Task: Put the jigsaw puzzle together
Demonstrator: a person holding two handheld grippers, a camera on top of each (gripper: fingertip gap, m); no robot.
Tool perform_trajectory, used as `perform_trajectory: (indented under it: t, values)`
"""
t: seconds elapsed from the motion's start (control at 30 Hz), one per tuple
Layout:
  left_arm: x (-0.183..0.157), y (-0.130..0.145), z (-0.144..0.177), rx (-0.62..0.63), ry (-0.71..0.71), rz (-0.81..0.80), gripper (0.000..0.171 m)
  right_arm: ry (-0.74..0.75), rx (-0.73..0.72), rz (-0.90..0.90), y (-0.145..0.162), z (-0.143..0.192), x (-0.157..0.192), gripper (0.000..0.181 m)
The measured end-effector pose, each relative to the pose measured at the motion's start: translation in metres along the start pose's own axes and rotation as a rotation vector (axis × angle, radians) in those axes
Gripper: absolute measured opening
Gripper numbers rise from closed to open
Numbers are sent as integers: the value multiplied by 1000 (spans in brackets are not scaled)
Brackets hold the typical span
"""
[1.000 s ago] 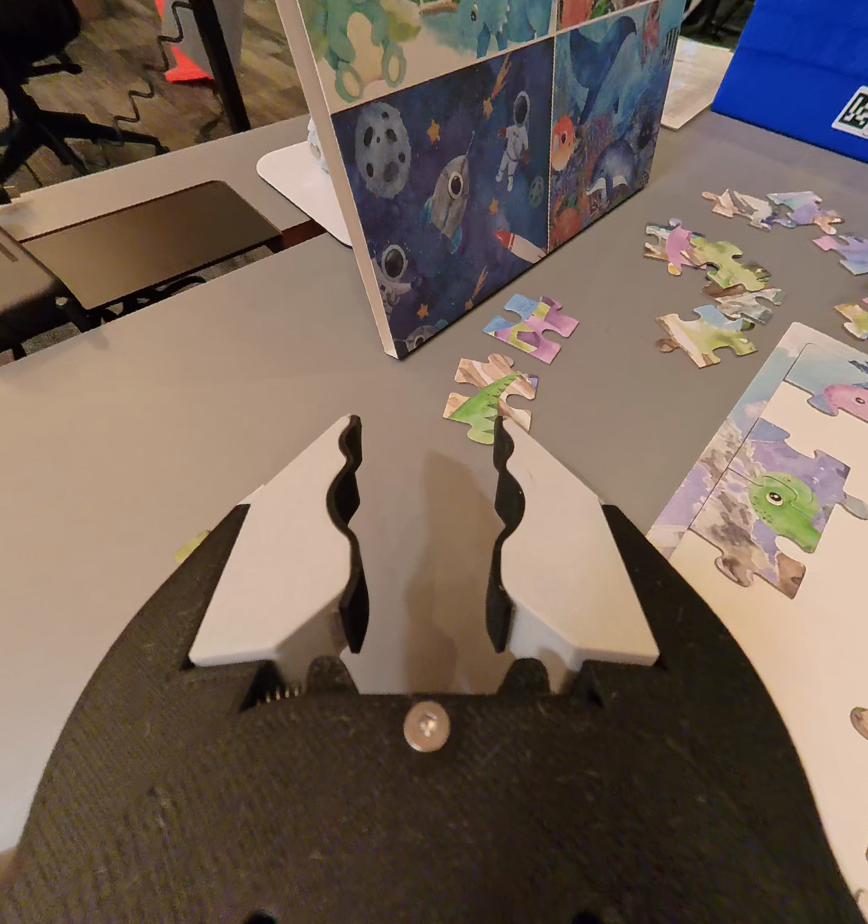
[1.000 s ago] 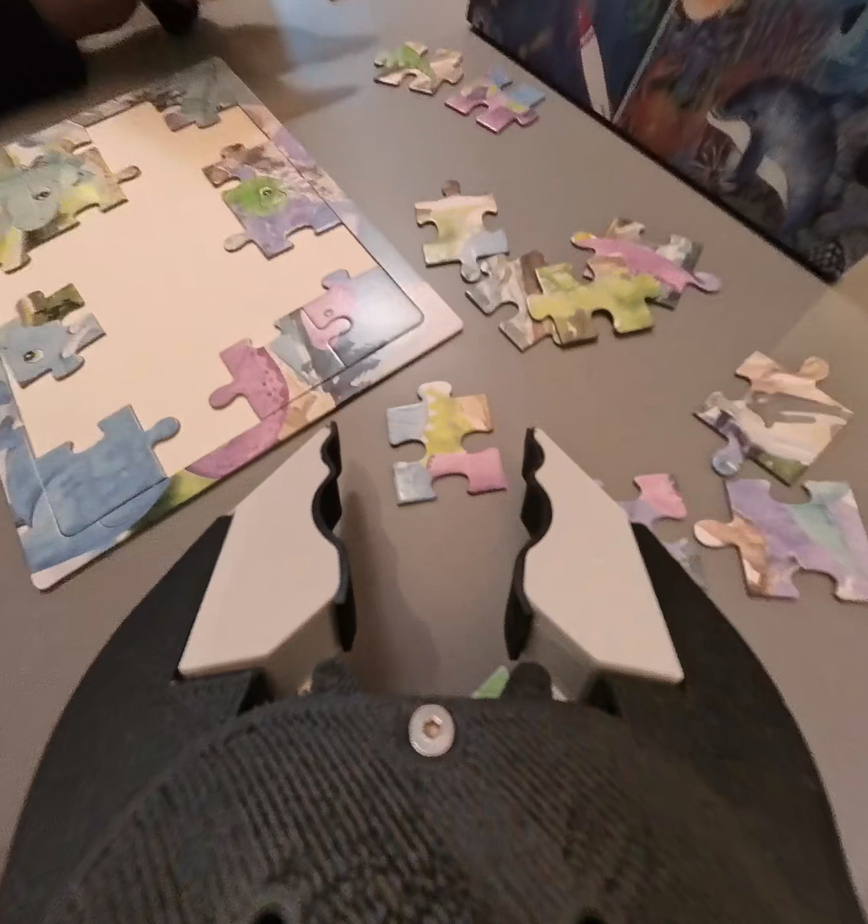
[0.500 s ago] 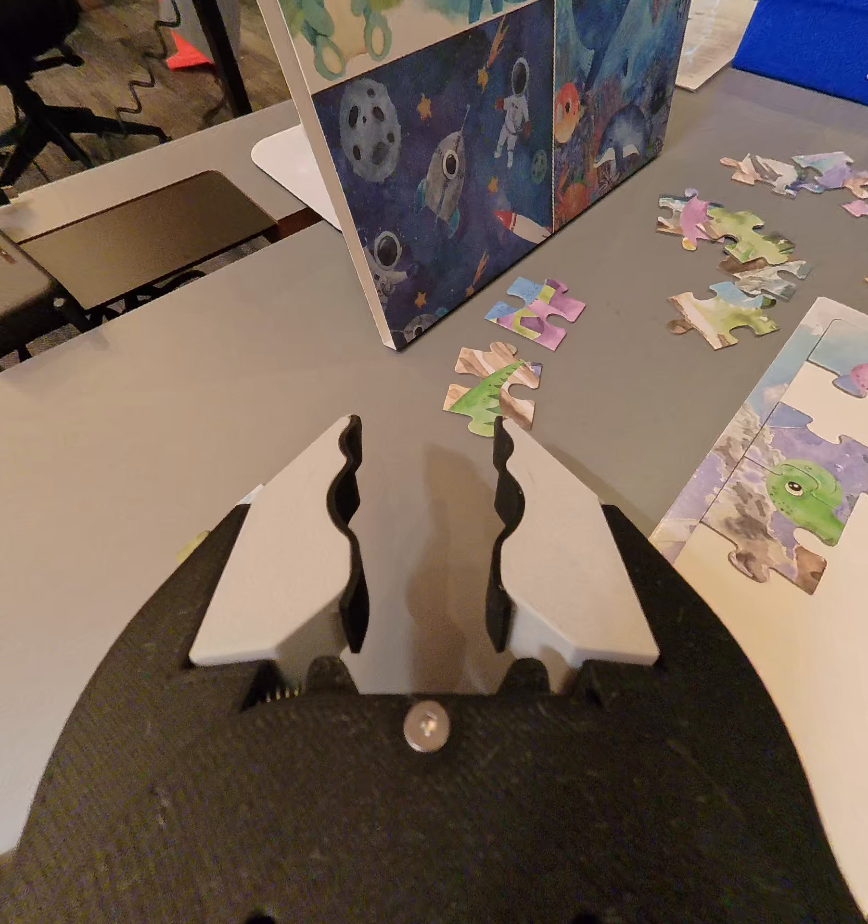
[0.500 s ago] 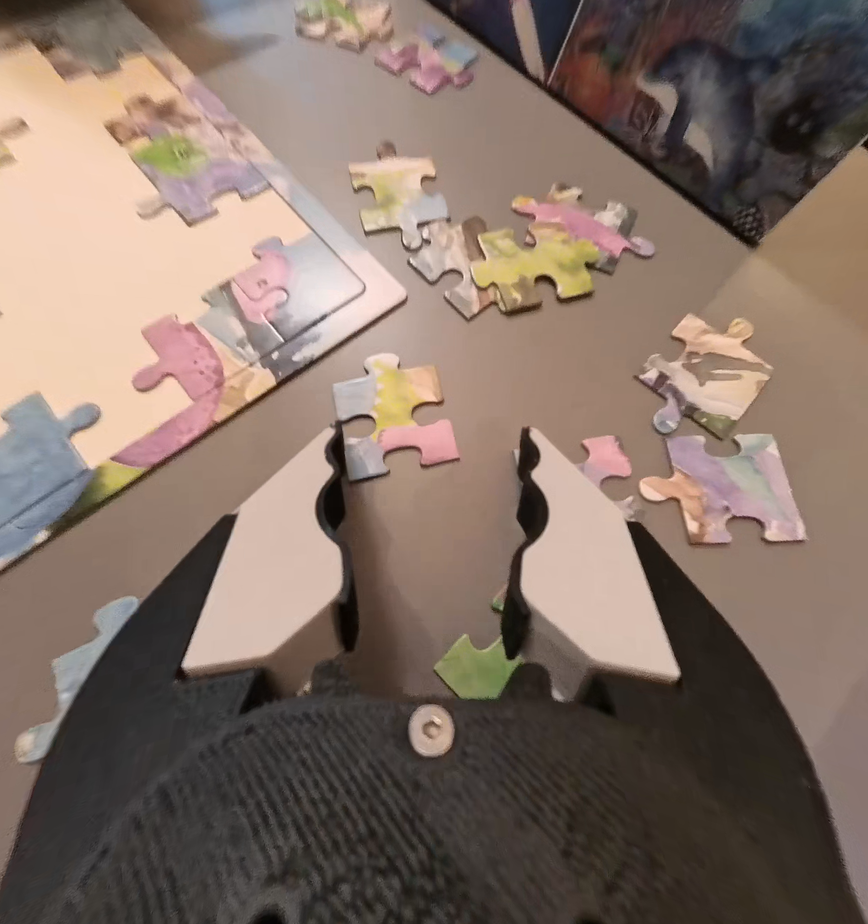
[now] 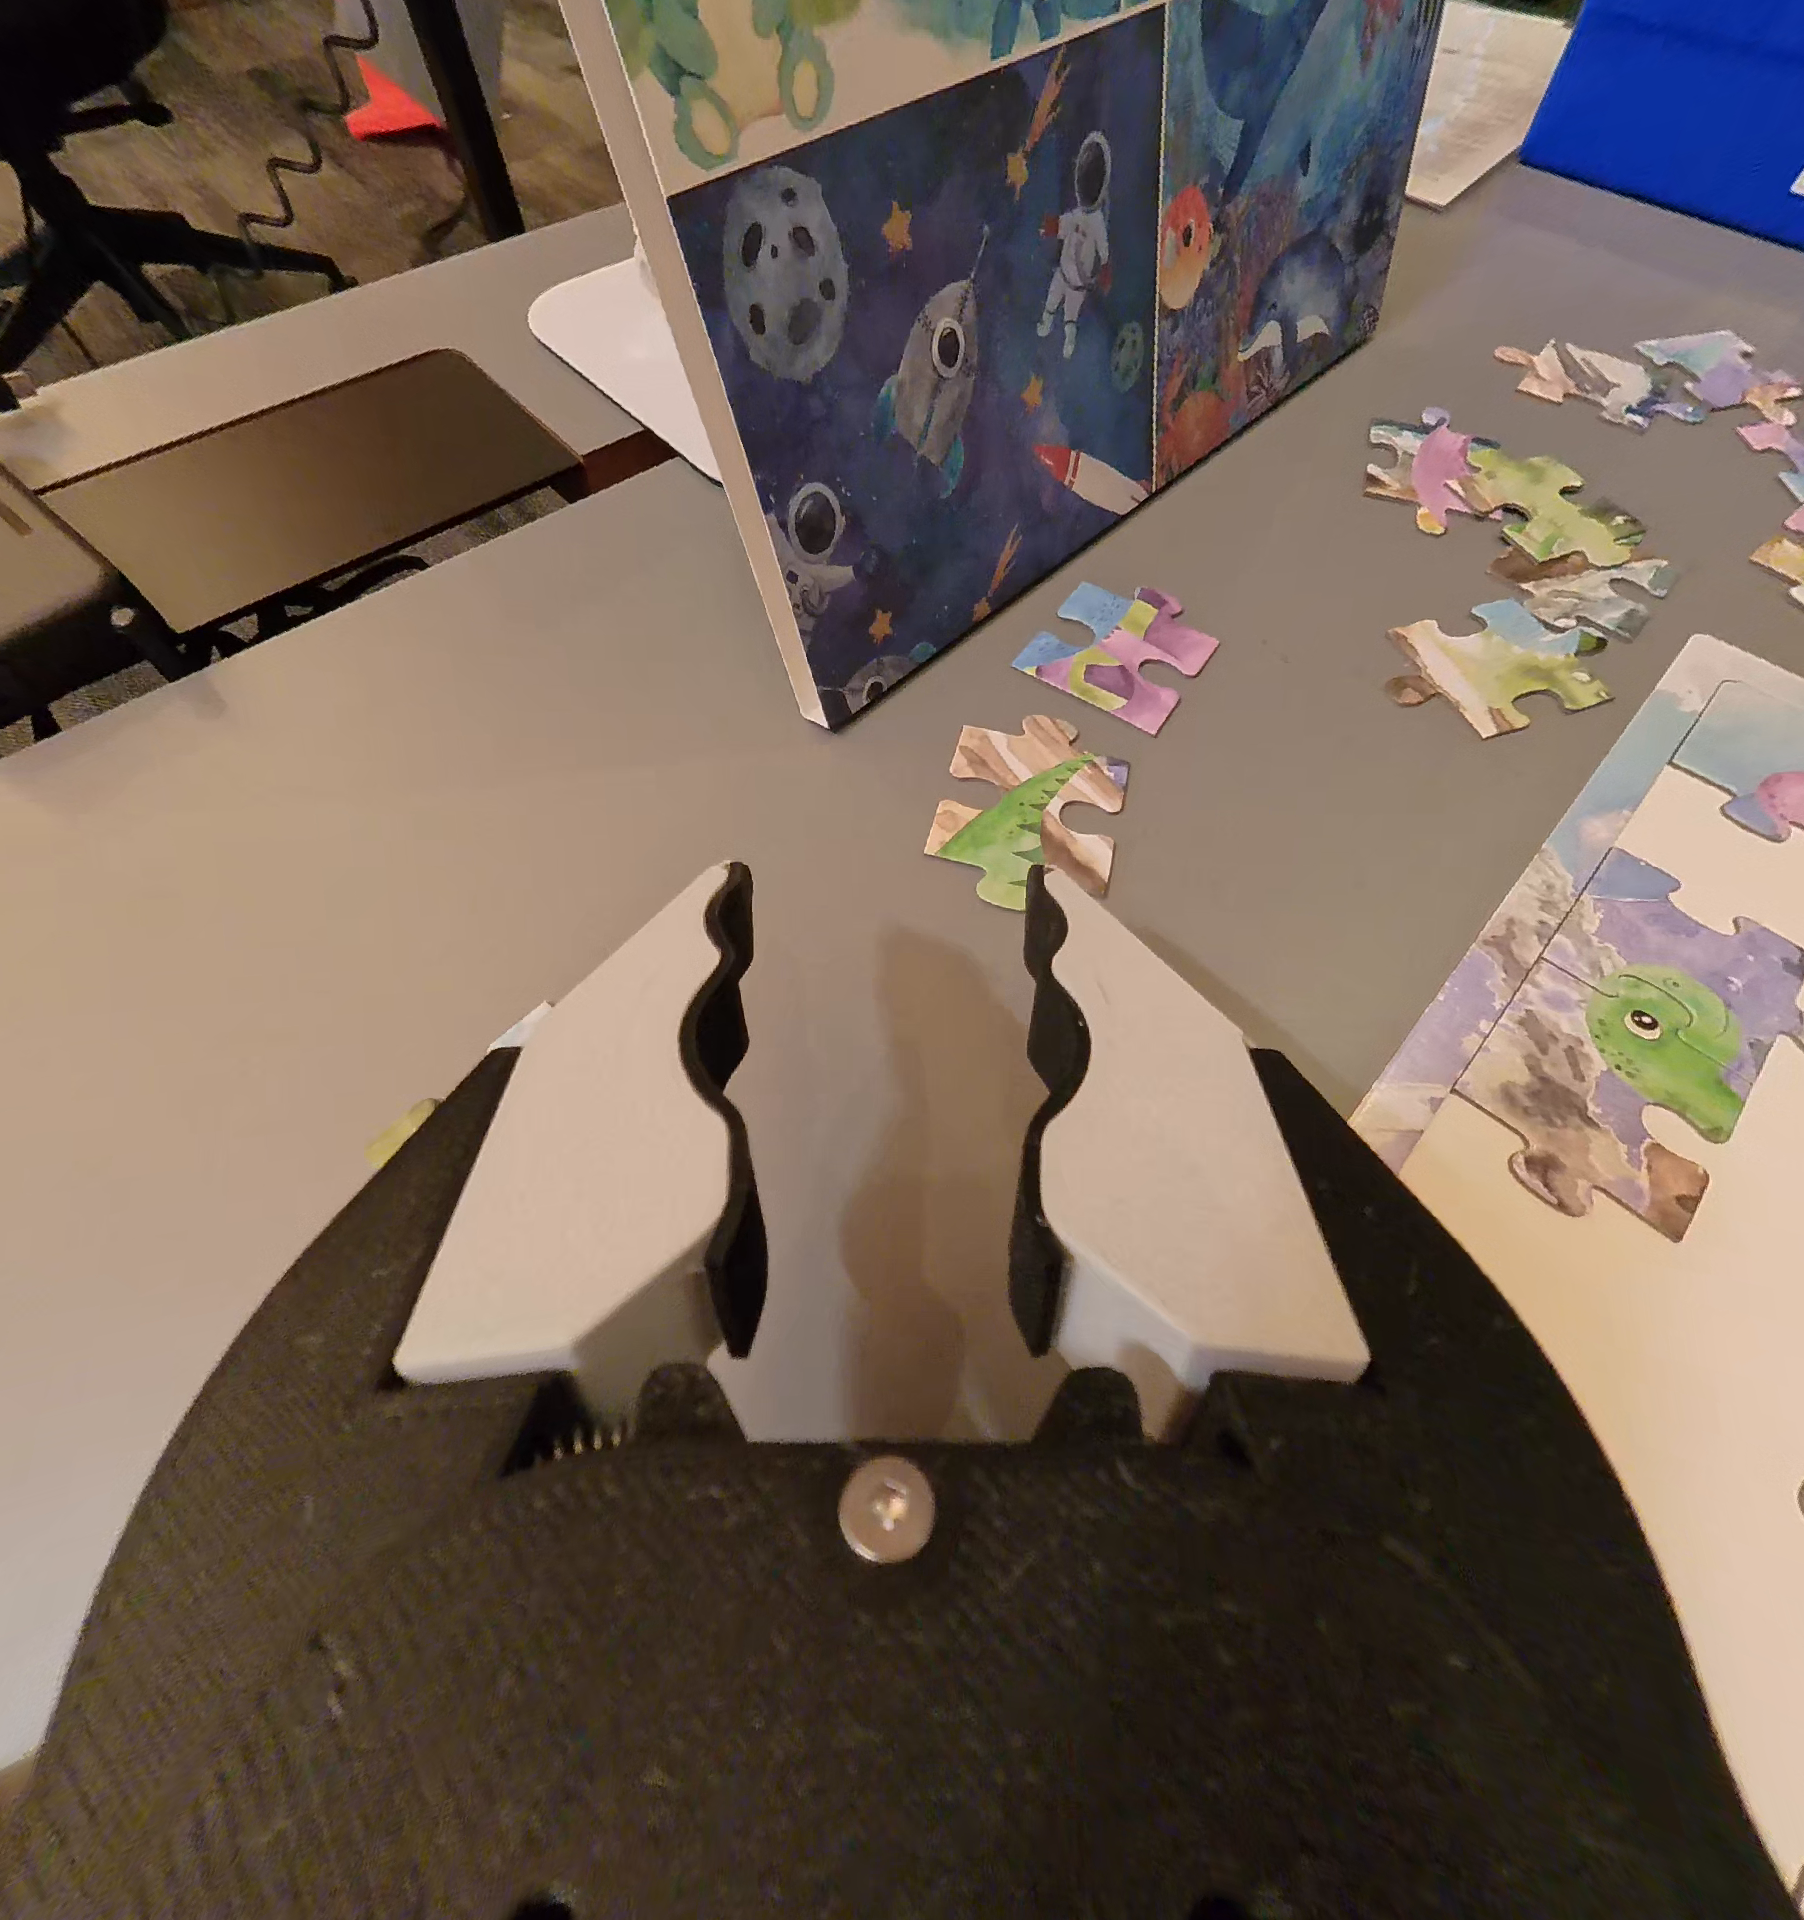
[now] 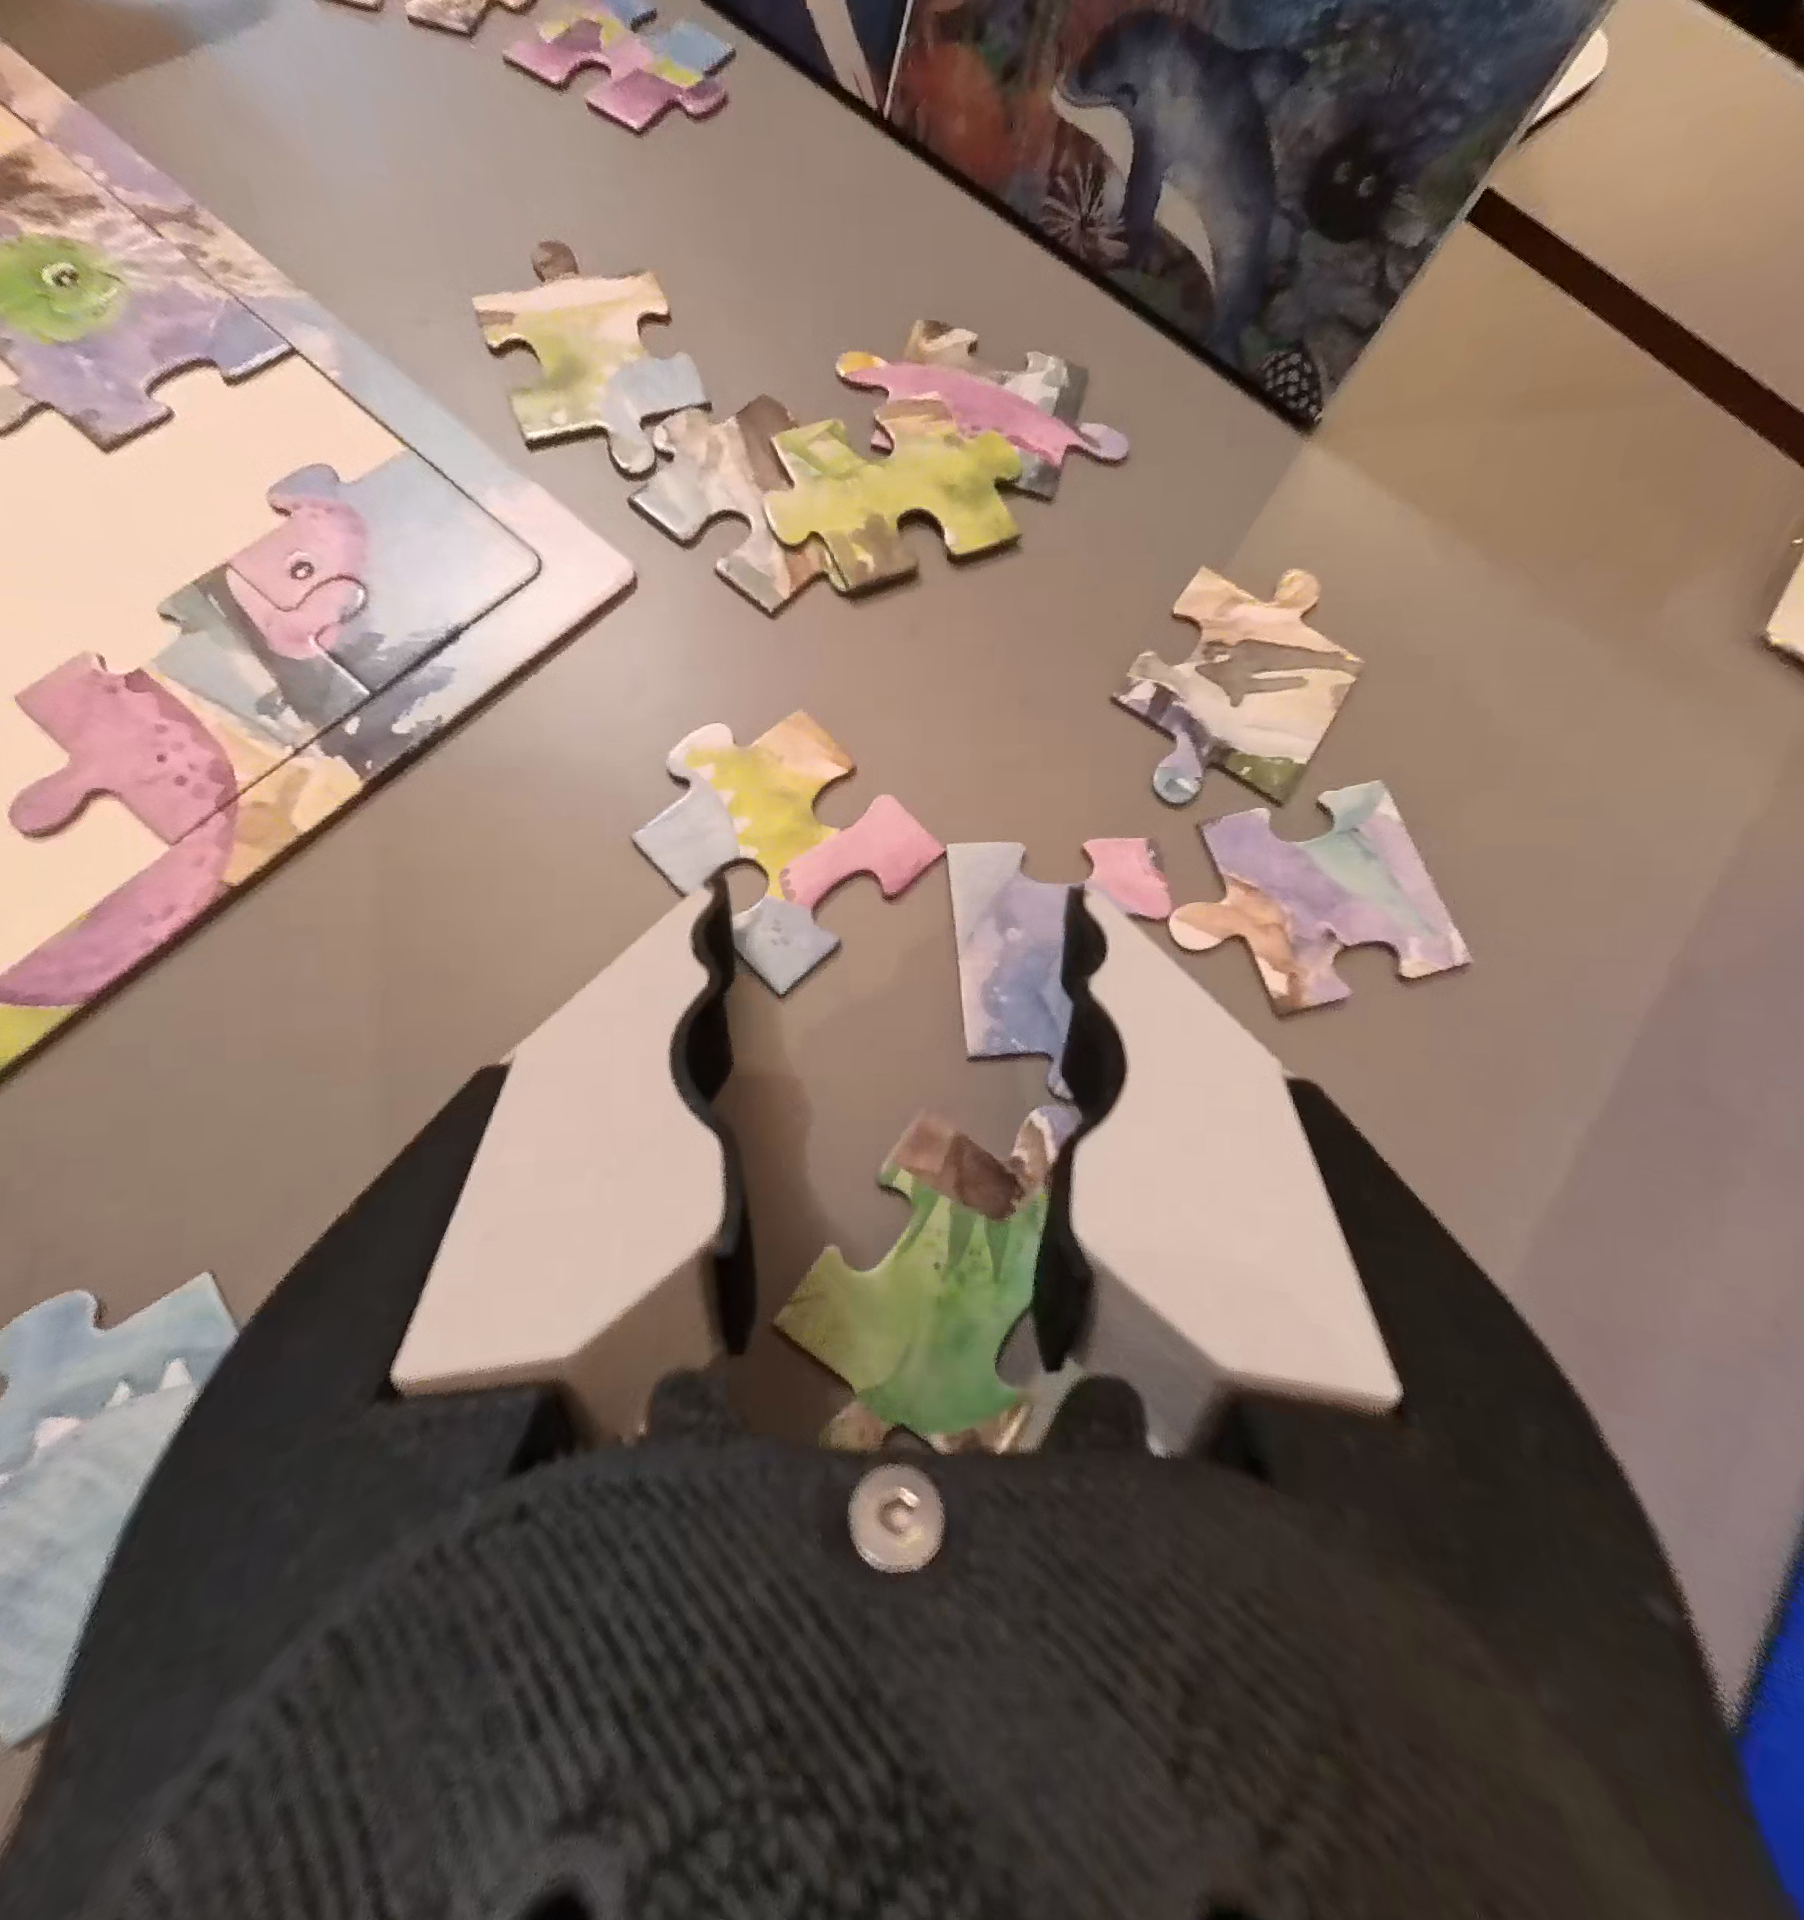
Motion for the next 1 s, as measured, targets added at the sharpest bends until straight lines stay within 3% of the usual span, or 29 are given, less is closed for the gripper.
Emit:
perform_trajectory:
  t: [0.37, 0.6, 0.73, 1.0]
  values:
    - [-2, 1, -2, 13, -9, -25, 51, -148, 22, -24, 2, -5, 14, 40]
    - [-2, 1, -2, 15, -10, -26, 51, -141, 42, -14, 4, -8, 14, 33]
    - [-2, 1, -2, 16, -11, -27, 51, -162, 47, -5, 4, -8, 17, 17]
    - [-3, 1, -2, 19, -12, -31, 51, -164, 48, 5, 3, -8, 18, 16]
Point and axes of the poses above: each gripper's, where its closed fingertips meet, z back along the fingers, y out of its underside, x = y × z across the jaws, the point moved 6 cm from there along z, back along the fingers, and after that the axes turned 11 degrees about -y, right-handed, at the moved point
